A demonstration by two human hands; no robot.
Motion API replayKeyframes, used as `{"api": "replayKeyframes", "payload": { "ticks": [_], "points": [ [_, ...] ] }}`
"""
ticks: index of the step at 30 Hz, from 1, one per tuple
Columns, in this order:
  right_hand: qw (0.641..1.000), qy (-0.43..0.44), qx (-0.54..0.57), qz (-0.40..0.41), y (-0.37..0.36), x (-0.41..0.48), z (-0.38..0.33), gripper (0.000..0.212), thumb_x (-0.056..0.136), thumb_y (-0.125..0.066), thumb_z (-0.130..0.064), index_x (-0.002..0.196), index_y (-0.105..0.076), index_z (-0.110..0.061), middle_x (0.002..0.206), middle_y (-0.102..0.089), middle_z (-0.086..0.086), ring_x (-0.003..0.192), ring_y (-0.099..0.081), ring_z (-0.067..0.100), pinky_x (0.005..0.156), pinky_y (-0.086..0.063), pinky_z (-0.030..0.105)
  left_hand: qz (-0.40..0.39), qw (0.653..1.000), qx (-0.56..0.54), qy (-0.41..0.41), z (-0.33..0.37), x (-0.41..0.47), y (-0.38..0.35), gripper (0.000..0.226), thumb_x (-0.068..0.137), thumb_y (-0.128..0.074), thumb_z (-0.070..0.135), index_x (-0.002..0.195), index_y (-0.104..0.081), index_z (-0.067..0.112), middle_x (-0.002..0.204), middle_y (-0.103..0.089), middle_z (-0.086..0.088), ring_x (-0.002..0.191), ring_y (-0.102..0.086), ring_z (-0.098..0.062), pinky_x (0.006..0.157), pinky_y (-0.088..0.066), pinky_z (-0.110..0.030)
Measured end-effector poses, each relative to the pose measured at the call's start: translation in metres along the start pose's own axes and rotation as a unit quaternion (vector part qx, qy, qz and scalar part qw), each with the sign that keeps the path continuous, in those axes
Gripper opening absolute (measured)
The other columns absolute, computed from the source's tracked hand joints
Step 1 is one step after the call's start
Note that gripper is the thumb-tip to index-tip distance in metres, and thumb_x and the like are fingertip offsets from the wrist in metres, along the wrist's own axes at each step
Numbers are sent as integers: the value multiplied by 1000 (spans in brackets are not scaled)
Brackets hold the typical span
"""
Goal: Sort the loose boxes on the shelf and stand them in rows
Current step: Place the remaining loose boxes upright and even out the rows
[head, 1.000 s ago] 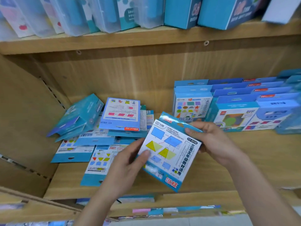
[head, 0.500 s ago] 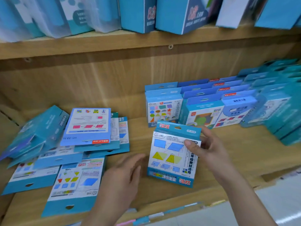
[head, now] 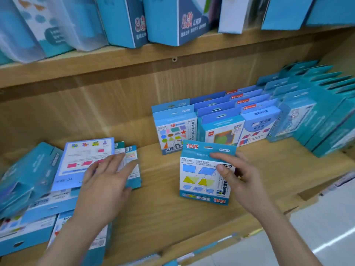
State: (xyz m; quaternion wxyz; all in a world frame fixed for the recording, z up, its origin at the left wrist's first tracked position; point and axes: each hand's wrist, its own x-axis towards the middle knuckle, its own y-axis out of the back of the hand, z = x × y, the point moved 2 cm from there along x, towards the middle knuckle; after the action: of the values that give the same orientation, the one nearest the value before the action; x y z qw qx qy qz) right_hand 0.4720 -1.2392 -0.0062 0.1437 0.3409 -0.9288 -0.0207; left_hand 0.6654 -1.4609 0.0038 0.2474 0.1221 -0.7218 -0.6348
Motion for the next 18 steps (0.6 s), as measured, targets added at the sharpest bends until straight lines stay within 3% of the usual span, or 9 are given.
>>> {"api": "replayKeyframes", "payload": {
  "ticks": [2, 5, 8, 10, 12, 14, 16, 18],
  "points": [
    [1000, -3, 10, 9, -5, 0, 1, 23, 85, -58, -15, 102, -68, -26, 116, -53, 10, 94, -61, -5, 61, -49, 9, -5, 999, 44, -13, -15, -4, -9, 64, 45, -91, 17, 106, -71, 20, 123, -62, -14, 118, -54, -34, 96, -37, -52],
    [1000, -19, 1, 14, -5, 4, 5, 22, 84, -60, -18, 102, -68, -30, 116, -54, 4, 96, -61, -5, 60, -50, 11, -12, 995, 96, -38, -13, -5, -18, 56, 42, -86, 2, 95, -75, 16, 113, -66, -18, 119, -53, -42, 95, -37, -58],
    [999, -46, -13, -4, 1, 9, 7, 24, 79, -64, -27, 101, -67, -36, 116, -55, 1, 96, -63, 1, 58, -54, 19, -41, 988, 144, -46, -8, -2, -20, 66, 29, -81, -6, 92, -75, 14, 109, -66, -21, 116, -52, -48, 92, -36, -63],
    [997, -66, -28, -31, 3, 10, 10, 32, 79, -70, -19, 102, -65, -41, 113, -55, -3, 96, -63, 2, 61, -56, 23, -66, 985, 156, -29, -9, 1, -16, 77, 29, -82, -4, 102, -73, 17, 119, -62, -21, 120, -50, -47, 93, -37, -63],
    [995, -73, -43, -47, 1, 10, 13, 45, 78, -73, -10, 101, -63, -48, 111, -57, -4, 95, -64, 8, 64, -58, 28, -89, 979, 182, -8, -3, 0, -8, 81, 51, -81, 8, 126, -57, 27, 142, -44, -18, 134, -32, -44, 101, -28, -65],
    [996, -69, -49, -42, -6, 9, 14, 51, 76, -75, -7, 99, -61, -51, 110, -61, -2, 93, -66, 12, 67, -59, 33, -91, 972, 217, -5, 5, 4, -12, 70, 82, -62, 16, 143, -31, 27, 155, -17, -15, 142, -6, -44, 105, -12, -67],
    [996, -69, -48, -38, -16, 8, 15, 53, 75, -77, -7, 99, -59, -51, 108, -65, 1, 91, -67, 13, 65, -59, 33, -113, 961, 251, 4, 14, 12, -15, 56, 91, -50, 12, 143, -29, 17, 153, -16, -19, 141, -1, -46, 105, -11, -69],
    [996, -69, -48, -40, -24, 8, 15, 52, 74, -77, -9, 99, -58, -50, 106, -66, 1, 89, -67, 13, 63, -59, 33, -117, 963, 243, 14, 14, 18, -15, 46, 90, -47, 7, 135, -42, 12, 149, -27, -22, 141, -8, -48, 106, -14, -69]
  ]
}}
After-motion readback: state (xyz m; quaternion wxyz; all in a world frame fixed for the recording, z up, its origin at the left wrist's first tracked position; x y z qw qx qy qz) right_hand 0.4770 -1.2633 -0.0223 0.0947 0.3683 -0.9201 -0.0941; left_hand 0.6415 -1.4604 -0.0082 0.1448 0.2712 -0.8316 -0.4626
